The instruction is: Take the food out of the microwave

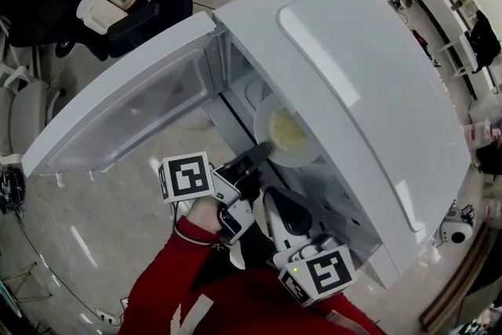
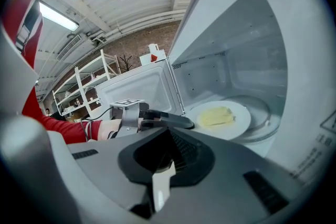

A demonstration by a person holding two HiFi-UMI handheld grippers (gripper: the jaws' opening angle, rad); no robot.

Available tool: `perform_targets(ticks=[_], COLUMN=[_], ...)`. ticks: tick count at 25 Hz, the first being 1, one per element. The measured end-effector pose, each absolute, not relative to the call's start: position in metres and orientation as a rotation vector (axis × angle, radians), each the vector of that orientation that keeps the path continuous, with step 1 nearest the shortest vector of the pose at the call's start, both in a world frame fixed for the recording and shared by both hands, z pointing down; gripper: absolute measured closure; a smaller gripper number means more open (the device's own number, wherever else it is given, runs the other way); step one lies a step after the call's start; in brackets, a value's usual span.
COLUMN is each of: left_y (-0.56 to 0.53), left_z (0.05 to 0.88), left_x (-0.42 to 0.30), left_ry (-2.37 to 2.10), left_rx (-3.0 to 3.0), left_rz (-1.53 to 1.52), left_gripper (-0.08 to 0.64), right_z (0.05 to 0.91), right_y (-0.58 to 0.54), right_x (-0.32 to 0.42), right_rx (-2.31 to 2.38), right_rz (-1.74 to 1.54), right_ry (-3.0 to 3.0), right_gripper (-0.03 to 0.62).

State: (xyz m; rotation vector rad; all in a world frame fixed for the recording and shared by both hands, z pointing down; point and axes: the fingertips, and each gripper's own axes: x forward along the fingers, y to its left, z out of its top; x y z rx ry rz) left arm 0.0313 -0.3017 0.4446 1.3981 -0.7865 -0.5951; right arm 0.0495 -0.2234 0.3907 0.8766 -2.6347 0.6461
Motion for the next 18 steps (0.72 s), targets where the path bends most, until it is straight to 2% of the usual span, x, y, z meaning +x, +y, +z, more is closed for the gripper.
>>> perform_targets(ticks=[18], left_y=[-0.270], left_z=[0.432], left_x=[0.015], left_ry=[-0.843], left_rx=[1.347], left_rz=[-0.783], left_gripper=[0.543], right_z=[0.392], right_y=[-0.215], right_x=[0.055], right_rx=[0.739], right_rz=[0.600], right_ry=[-2.655], right_gripper=[0.581])
